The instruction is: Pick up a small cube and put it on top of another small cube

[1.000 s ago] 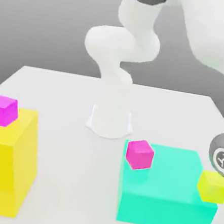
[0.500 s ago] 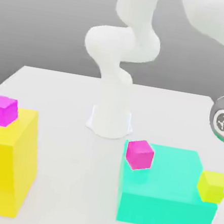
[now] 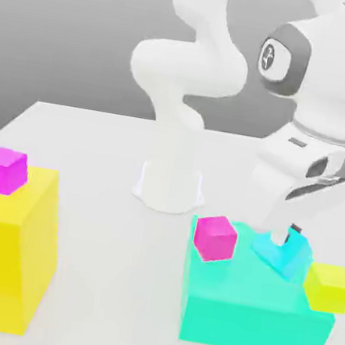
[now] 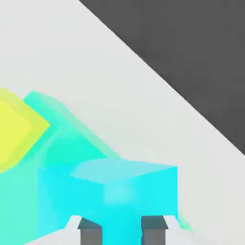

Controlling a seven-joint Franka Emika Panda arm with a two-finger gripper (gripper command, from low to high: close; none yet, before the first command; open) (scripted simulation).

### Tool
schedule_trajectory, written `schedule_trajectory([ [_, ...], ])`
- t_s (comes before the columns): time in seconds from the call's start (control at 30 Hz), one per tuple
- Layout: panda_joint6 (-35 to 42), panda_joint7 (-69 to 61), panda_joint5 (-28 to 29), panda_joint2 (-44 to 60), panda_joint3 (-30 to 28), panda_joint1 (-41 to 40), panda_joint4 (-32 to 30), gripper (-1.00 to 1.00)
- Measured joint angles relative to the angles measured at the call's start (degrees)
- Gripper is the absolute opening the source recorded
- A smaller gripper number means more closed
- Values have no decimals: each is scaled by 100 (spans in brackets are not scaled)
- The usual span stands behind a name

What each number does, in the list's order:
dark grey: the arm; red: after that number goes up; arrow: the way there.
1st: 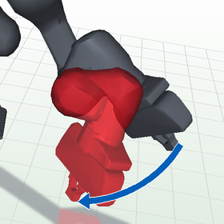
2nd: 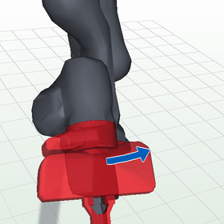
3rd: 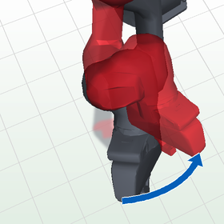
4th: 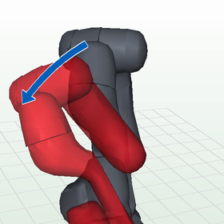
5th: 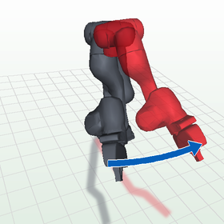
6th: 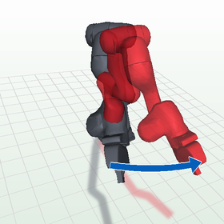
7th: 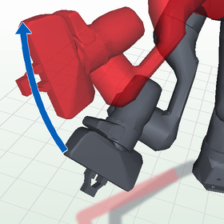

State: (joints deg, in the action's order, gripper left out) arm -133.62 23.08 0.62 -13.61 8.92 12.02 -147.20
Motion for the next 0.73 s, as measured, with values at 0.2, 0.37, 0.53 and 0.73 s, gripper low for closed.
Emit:
schedule_trajectory([
  [0.2, 292, -587, -241, -1242, -302, 40, -950, -100],
  [0.37, 240, -948, -369, -1893, -484, 63, -1659, -100],
  [0.53, -832, -987, -407, -1198, -434, 35, -2039, 100],
  [0.73, -922, -981, -400, -1140, -427, 30, -2066, 100],
])
